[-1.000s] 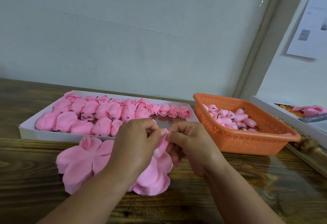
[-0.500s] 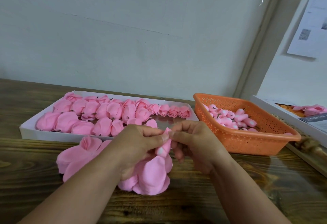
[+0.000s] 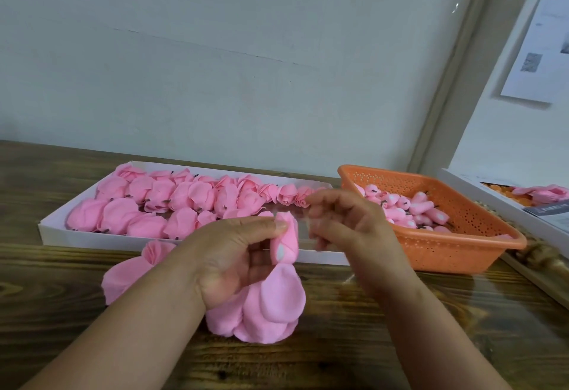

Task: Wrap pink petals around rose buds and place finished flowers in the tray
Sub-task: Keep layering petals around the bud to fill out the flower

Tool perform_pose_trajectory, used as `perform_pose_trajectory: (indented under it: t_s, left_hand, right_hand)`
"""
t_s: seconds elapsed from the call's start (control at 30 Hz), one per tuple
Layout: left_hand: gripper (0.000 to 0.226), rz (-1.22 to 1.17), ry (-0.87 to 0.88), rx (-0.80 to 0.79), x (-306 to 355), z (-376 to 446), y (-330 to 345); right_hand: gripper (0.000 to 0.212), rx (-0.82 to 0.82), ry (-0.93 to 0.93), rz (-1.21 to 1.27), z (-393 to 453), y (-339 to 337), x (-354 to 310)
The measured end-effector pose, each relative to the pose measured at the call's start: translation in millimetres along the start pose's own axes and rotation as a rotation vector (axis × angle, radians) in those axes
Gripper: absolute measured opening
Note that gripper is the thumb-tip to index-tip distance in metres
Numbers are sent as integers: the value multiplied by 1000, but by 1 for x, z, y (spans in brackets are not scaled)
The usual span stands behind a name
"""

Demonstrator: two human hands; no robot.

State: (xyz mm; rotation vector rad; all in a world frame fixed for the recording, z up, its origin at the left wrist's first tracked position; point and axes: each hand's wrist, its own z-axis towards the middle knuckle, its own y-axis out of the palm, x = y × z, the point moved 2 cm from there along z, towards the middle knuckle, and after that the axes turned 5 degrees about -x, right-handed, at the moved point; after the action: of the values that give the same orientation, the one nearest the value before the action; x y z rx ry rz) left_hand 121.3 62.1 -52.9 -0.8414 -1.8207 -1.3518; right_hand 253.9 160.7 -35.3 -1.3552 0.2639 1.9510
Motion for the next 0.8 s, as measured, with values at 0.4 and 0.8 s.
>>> perform_pose_trajectory:
  t_s: [0.4,0.8]
  left_hand:
    - [34,-261,-28,-43,2,2,-4]
    - [23,61,19,-74,1,-2,2]
  right_hand:
    - [22,-351,-153,-199,-10,29,-13]
    - [9,-102,-187,10,-5,19,-10]
